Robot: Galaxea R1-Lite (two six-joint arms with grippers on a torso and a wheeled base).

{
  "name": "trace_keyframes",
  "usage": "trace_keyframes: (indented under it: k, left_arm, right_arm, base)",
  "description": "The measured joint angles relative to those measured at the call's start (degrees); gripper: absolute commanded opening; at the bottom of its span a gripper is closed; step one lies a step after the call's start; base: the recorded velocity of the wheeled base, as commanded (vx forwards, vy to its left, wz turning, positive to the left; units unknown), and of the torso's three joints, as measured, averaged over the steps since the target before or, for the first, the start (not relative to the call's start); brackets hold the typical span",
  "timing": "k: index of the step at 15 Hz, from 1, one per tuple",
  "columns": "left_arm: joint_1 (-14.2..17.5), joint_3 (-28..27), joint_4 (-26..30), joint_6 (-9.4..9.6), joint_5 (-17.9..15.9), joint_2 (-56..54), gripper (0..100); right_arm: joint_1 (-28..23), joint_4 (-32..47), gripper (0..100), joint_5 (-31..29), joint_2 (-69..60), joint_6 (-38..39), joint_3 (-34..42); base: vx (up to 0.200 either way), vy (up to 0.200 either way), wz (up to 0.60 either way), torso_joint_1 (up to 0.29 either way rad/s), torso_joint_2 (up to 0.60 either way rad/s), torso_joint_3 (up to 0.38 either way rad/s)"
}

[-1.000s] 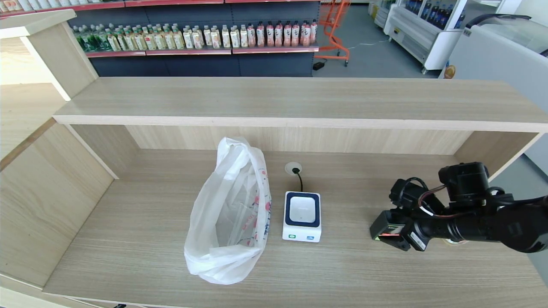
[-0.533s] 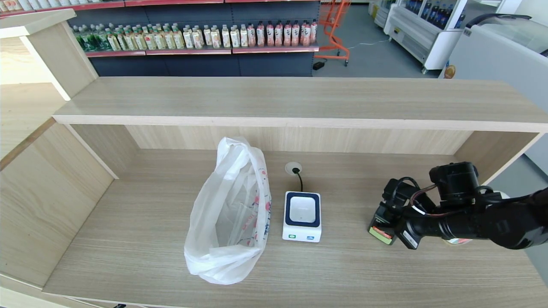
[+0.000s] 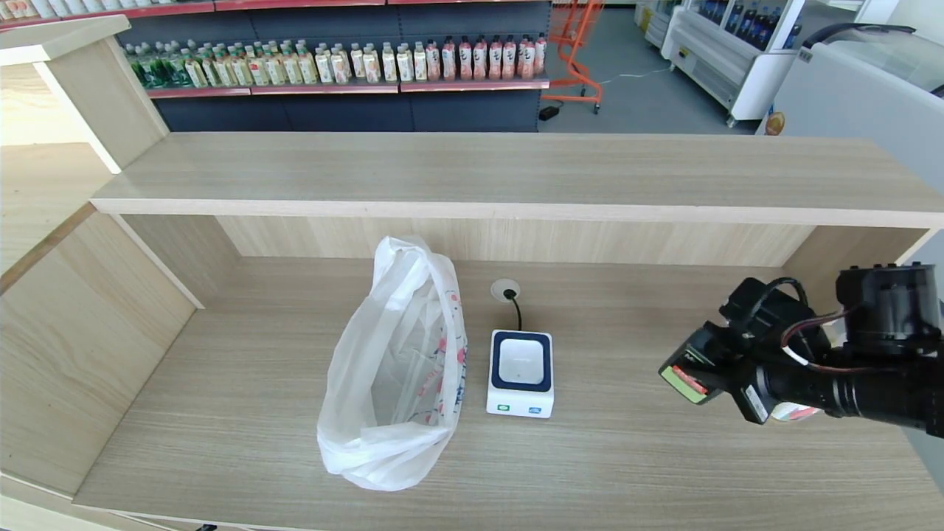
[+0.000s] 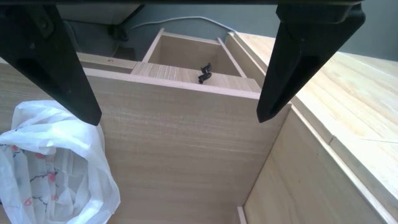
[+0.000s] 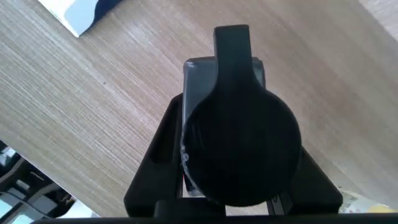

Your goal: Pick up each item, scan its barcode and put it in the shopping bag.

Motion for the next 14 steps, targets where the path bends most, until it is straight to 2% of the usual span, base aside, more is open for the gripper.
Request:
trace_keyframes:
  k: [2, 3, 6, 9, 12, 14]
  left_arm:
    - [0.00, 0.00, 0.00, -0.02, 0.02, 0.00, 100]
    - [0.00, 0.00, 0.00, -0.02, 0.00, 0.00, 100]
    - [0.00, 0.00, 0.00, -0.02, 0.00, 0.00, 100]
    - [0.00, 0.00, 0.00, 0.00, 0.02, 0.00, 100]
    - [0.00, 0.00, 0.00, 0.00, 0.00, 0.00, 100]
    - [0.00, 0.00, 0.01, -0.02, 0.00, 0.00, 100]
  right_arm:
    - [-0.57, -0.79, 0, 0.63, -9.59, -7.51, 4.11]
    - [-1.45, 0.00, 0, 3.25, -14.09, -17.25, 5.66]
    - [-4.99, 1.68, 0, 18.12, -21.50, -53.43, 8.08]
    - [-5.47, 2.58, 0, 32.93, -22.86, -87.85, 9.02]
    - [-3.55, 4.02, 0, 47.96, -18.62, -112.07, 9.63]
    - [-0.54, 4.35, 0, 54.44, -13.51, -123.06, 9.70]
  base:
    - [0.000, 0.000, 0.00, 0.000, 0.00, 0.000]
    - [0.000, 0.000, 0.00, 0.000, 0.00, 0.000]
    - [0.000, 0.000, 0.00, 0.000, 0.00, 0.000]
    - [0.000, 0.000, 0.00, 0.000, 0.00, 0.000]
    - [0.000, 0.000, 0.00, 0.000, 0.00, 0.000]
    - [0.000, 0.000, 0.00, 0.000, 0.00, 0.000]
